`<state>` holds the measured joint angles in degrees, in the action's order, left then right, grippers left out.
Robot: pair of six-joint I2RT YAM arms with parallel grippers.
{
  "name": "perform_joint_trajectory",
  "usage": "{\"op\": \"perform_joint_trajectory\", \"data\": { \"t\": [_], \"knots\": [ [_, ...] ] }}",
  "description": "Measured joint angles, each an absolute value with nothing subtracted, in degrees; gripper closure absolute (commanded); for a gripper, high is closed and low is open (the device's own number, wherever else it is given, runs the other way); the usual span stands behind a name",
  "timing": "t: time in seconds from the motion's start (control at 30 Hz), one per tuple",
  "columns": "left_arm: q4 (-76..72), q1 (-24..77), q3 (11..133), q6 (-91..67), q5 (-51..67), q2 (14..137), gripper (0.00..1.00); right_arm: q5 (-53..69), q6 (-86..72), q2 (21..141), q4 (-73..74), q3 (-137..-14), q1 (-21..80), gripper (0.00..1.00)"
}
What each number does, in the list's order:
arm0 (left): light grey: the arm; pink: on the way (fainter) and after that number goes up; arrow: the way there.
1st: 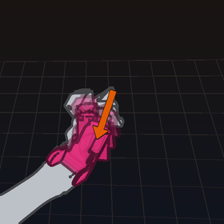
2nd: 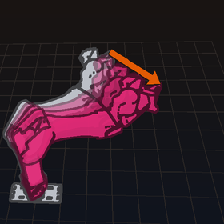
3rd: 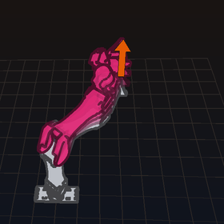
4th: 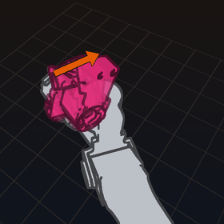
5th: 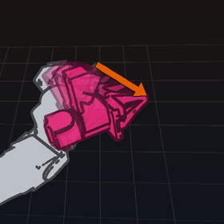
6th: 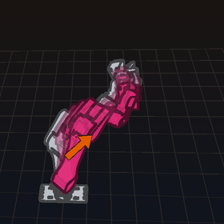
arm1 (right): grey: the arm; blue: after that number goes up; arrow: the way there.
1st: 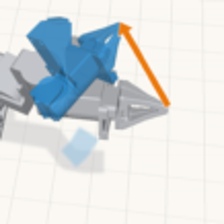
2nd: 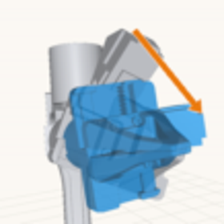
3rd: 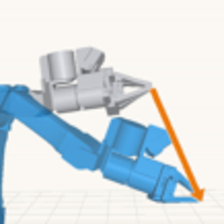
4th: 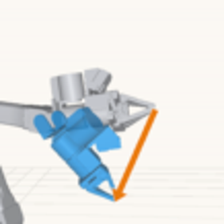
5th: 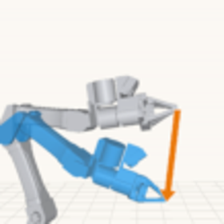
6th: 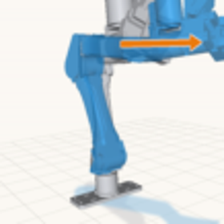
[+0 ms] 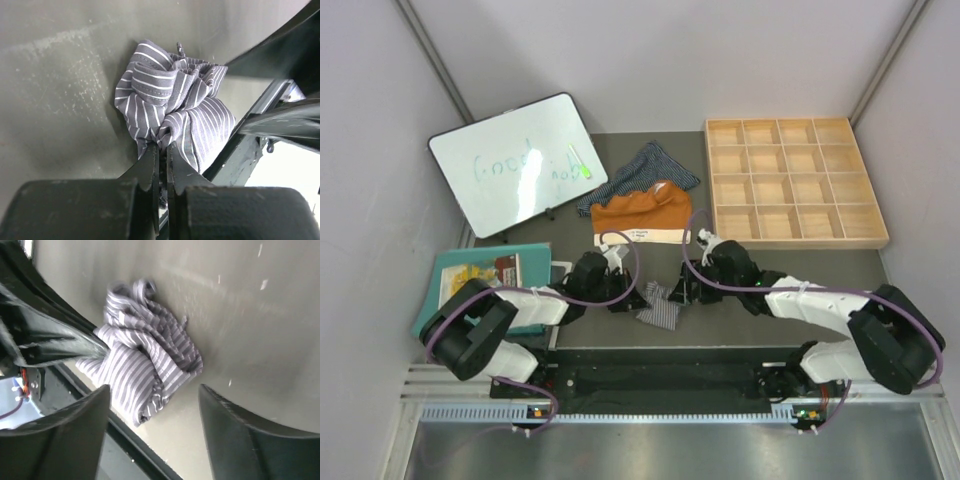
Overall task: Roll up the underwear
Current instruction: Roll the underwear to the center of the board.
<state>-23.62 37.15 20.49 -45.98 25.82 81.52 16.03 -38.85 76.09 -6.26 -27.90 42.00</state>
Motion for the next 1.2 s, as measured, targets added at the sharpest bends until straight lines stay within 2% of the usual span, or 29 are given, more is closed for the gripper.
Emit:
{"op": "perform_joint_trajectory", "data": {
  "t": [0.1,0.23,0.43,0.67,0.97,1.2],
  "knots": [
    [-21.23,37.15,21.78,-43.55,26.28,81.49,1.00,14.66,-34.35,73.43,-2.92,-30.26,40.60,0.13],
    [-18.31,37.19,23.33,-40.95,26.98,81.52,1.00,15.88,-28.84,74.46,-2.61,-31.48,38.11,0.10],
    [-16.16,37.19,24.34,-39.09,27.81,81.52,1.00,22.48,-23.70,83.20,-8.54,-32.36,37.69,0.09],
    [-14.26,37.19,25.30,-38.65,28.16,81.80,1.00,28.99,-22.39,88.55,-17.67,-33.12,38.15,0.09],
    [-11.38,37.17,27.35,-38.89,28.88,83.15,1.00,29.80,-19.94,88.36,-17.04,-33.12,44.58,0.11],
    [-10.63,36.95,27.99,-39.72,29.45,84.03,1.00,25.67,-16.10,87.81,-11.27,-35.94,48.84,0.14]
  ]
}}
